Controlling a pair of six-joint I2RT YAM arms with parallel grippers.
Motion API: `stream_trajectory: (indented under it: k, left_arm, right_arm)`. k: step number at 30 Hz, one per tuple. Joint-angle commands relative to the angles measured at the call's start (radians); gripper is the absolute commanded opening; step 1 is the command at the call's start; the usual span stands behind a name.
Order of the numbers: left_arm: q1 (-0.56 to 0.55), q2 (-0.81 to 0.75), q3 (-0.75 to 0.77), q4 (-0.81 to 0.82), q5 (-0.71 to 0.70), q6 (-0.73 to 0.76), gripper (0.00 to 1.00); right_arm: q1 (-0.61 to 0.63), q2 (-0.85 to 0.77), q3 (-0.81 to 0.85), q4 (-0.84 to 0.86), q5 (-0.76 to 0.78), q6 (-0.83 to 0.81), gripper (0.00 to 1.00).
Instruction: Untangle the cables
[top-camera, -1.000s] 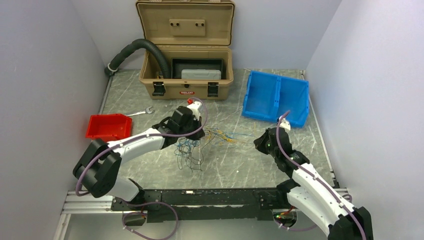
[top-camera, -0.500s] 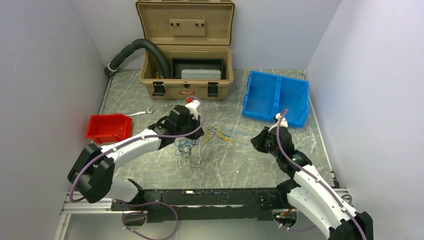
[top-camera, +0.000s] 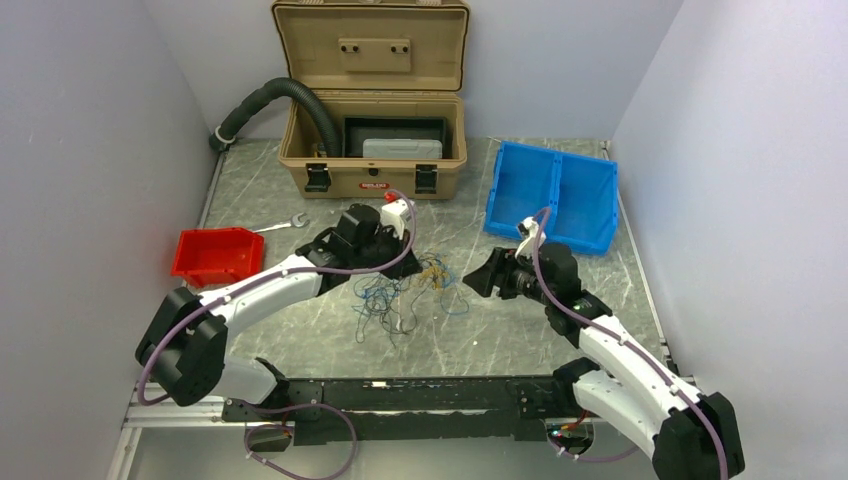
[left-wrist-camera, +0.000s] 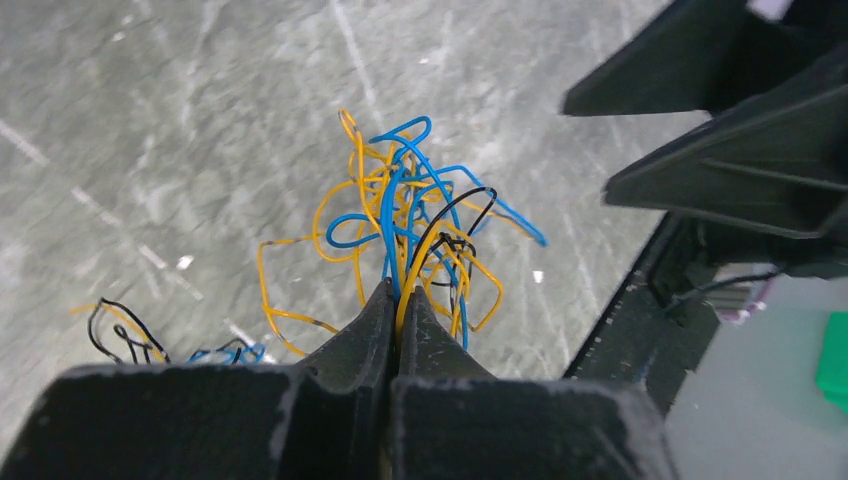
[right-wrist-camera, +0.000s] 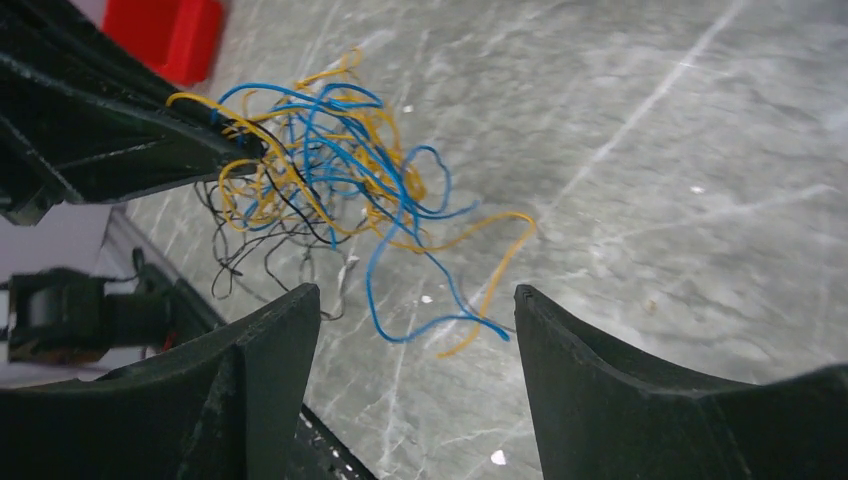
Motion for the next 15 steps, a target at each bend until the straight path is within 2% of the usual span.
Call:
stream_trajectory:
  k: [1, 4, 10, 15]
  left_arm:
    - [-0.028, -0.001, 0.074, 0.076, 0.186, 0.055, 0.0]
    - [-0.062, -0.01, 0.089, 0.095, 0.271, 0.1, 0.0]
    - [-0.117, -0.006, 0.113, 0.097, 0.289, 0.14, 0.0]
    - [-0.117, 0.005, 0.113, 0.13, 0.294, 0.119, 0.0]
  right_arm:
    - [0.0, 0.018, 0.005, 0.183, -0.2, -0.097, 0.73]
    - [0.001, 0.006, -0.011, 0.252, -0.295, -0.142, 0.74]
    - [0.001, -0.011, -0.037, 0.308, -0.327, -0.126, 0.77]
    - [0.001, -0.037, -0.053, 0.306, -0.338, -0.124, 0.7]
